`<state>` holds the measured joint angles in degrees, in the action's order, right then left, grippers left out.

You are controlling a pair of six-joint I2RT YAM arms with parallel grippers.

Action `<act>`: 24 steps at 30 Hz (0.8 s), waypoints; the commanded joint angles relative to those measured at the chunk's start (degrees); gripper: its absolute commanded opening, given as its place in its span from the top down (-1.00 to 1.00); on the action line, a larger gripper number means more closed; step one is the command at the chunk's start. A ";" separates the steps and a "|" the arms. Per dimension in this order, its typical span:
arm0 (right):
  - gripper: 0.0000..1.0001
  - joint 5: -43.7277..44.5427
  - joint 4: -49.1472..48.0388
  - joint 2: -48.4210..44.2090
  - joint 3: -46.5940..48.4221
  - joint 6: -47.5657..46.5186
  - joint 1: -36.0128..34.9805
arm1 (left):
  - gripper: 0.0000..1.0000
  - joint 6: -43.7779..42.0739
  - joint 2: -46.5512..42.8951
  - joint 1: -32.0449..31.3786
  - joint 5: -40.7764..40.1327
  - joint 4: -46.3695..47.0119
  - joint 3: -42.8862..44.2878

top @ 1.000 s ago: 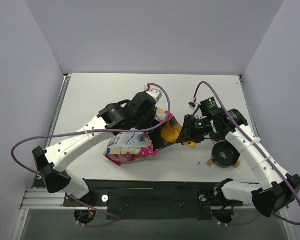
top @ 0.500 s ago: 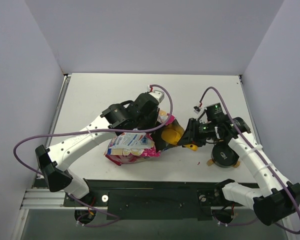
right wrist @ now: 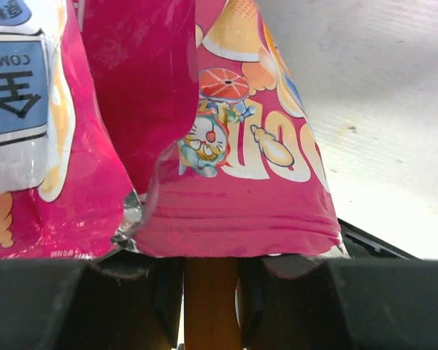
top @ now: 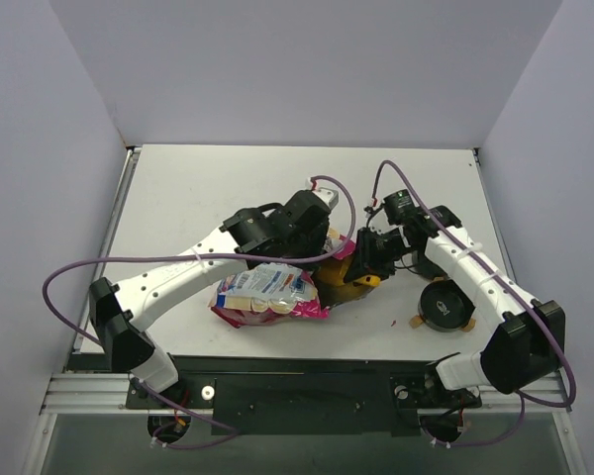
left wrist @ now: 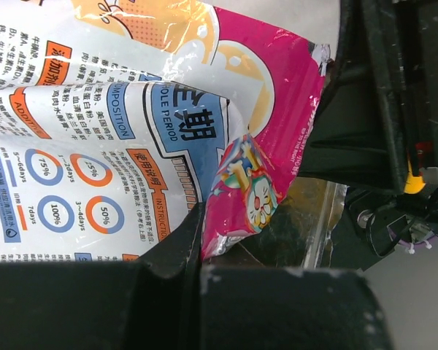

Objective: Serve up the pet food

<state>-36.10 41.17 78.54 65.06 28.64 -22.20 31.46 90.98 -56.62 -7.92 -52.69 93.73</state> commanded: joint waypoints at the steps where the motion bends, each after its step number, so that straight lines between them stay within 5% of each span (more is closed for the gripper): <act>1: 0.89 17.09 4.36 1.52 2.26 -6.66 -0.64 | 1.00 1.58 1.83 -1.03 -0.59 1.98 4.26; 6: 0.88 25.11 -2.64 1.79 1.74 -7.46 -4.87 | 1.00 1.58 2.54 -2.18 -3.33 1.18 5.06; 15: 1.00 2.11 -33.39 5.12 -3.27 8.60 -12.51 | 1.00 5.00 1.84 -1.92 -14.46 -2.76 8.13; 24: 1.00 -8.89 -43.35 8.83 -0.98 17.14 -11.47 | 1.00 6.59 -2.65 -1.83 -21.07 -0.49 4.01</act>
<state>-36.36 9.63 88.03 62.85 40.27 -33.69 35.86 93.80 -57.32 -26.70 -56.49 97.78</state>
